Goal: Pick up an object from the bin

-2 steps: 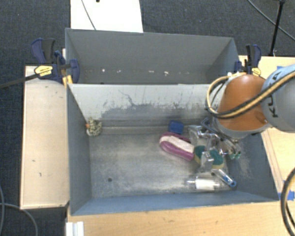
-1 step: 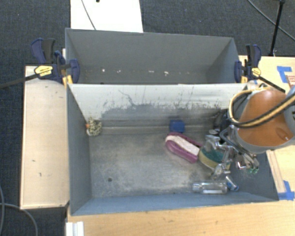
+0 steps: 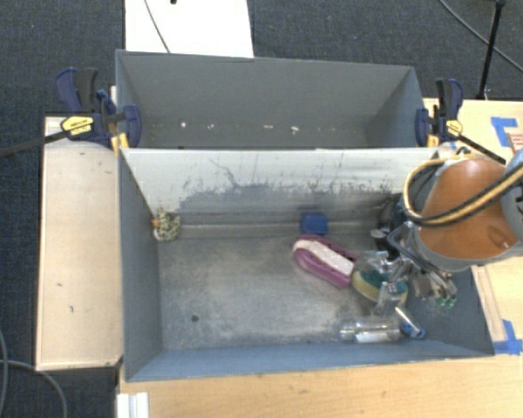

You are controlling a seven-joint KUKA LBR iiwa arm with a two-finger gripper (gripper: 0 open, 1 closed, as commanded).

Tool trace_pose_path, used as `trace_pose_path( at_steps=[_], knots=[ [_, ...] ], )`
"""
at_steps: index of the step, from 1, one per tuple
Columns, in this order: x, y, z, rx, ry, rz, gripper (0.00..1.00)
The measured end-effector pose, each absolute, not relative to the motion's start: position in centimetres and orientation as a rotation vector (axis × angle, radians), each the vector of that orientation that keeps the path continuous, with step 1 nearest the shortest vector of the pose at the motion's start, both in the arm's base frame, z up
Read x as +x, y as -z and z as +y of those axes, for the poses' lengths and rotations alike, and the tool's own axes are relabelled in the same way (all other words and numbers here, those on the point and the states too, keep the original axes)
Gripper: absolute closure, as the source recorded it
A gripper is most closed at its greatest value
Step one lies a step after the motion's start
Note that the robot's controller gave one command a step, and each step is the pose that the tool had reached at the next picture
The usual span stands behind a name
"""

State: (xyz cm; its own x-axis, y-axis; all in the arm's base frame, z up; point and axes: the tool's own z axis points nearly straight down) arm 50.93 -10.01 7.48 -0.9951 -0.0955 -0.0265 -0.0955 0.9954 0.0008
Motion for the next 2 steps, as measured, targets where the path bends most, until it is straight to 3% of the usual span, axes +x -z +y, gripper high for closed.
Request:
trace_pose_path(
  at_steps=[1, 2],
  knots=[
    [50.1, -15.6, -9.3, -0.167, 0.003, 3.128, 1.00],
    [55.7, -25.8, -7.8, -0.158, 0.003, 3.123, 1.00]
  ],
)
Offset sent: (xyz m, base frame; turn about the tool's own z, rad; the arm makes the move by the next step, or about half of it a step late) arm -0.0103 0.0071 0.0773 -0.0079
